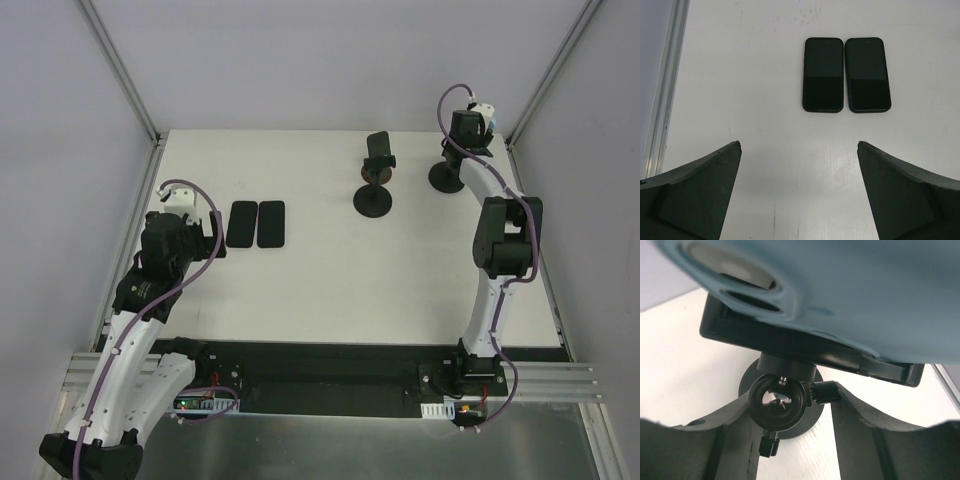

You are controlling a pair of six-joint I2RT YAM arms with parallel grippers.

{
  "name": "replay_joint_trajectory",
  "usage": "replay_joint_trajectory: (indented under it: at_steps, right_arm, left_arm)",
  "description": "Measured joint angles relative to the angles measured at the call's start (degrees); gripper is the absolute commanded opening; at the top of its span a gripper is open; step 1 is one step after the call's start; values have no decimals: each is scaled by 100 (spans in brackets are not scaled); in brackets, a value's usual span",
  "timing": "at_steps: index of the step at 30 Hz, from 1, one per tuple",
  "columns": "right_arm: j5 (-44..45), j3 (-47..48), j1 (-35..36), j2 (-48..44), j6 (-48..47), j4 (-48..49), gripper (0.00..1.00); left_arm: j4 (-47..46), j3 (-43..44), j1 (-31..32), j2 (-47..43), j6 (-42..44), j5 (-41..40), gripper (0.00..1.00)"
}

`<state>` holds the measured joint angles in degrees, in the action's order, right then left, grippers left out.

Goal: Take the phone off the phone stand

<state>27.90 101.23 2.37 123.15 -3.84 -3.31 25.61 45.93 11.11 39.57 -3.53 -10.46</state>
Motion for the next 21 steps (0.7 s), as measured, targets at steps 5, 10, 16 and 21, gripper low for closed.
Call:
replay_joint_trajectory:
  at_steps: [5, 10, 16, 21]
  right_arm:
    - [-203, -1067, 11, -782, -146, 129, 1]
    - [-452, -2149, 37, -1683, -225, 79, 1]
    - [-584, -3644, 260, -3045, -131, -28, 1]
    - [-595, -4885, 691, -4310, 83, -22, 1]
  left_arm:
    - [-2, 0, 0, -142, 0, 101, 99]
    - [0, 0, 0, -326, 0, 140, 99]
    - [-2, 0, 0, -439, -4, 280, 99]
    - [-13, -7, -4, -446, -4, 433, 99]
